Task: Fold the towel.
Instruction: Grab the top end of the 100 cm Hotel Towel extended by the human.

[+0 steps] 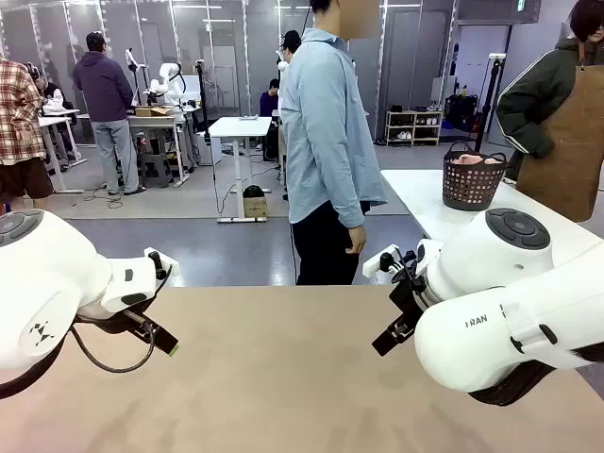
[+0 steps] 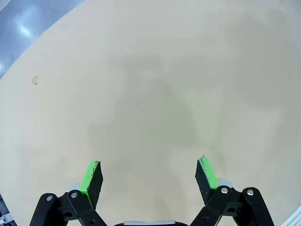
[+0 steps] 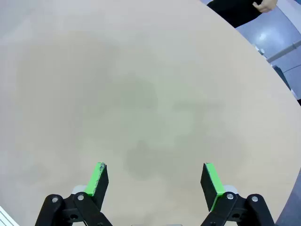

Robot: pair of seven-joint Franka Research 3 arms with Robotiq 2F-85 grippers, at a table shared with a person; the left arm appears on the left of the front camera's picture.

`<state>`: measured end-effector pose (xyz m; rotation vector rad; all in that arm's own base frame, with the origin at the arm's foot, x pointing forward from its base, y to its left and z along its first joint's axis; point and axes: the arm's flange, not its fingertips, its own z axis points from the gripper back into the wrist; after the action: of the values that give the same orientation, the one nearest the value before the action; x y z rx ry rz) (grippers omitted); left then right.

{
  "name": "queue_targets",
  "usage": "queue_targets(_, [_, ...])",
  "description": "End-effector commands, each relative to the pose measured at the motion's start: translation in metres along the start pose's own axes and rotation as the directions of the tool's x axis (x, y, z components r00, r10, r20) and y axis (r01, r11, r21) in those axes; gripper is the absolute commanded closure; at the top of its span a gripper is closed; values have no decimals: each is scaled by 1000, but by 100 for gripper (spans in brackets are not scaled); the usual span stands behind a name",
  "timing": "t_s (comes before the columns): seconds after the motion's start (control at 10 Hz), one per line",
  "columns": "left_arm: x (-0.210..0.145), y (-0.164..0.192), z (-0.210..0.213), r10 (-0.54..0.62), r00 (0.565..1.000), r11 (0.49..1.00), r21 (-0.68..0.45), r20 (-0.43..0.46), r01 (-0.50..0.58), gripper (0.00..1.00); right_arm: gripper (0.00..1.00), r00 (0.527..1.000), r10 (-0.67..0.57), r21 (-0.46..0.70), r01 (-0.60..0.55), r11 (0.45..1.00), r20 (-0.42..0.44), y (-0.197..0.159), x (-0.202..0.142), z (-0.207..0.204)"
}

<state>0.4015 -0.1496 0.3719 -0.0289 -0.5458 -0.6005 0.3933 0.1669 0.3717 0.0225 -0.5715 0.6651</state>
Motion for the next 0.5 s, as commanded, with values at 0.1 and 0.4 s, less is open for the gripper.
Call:
queue_targets(0.1, [0,0,0,0,1000,1000,0,0,0,0,0,1000,0,0,0,1000,0,0,0,0])
queue_targets(0.4, [0,0,0,0,1000,1000,0,0,0,0,0,1000,0,0,0,1000,0,0,0,0])
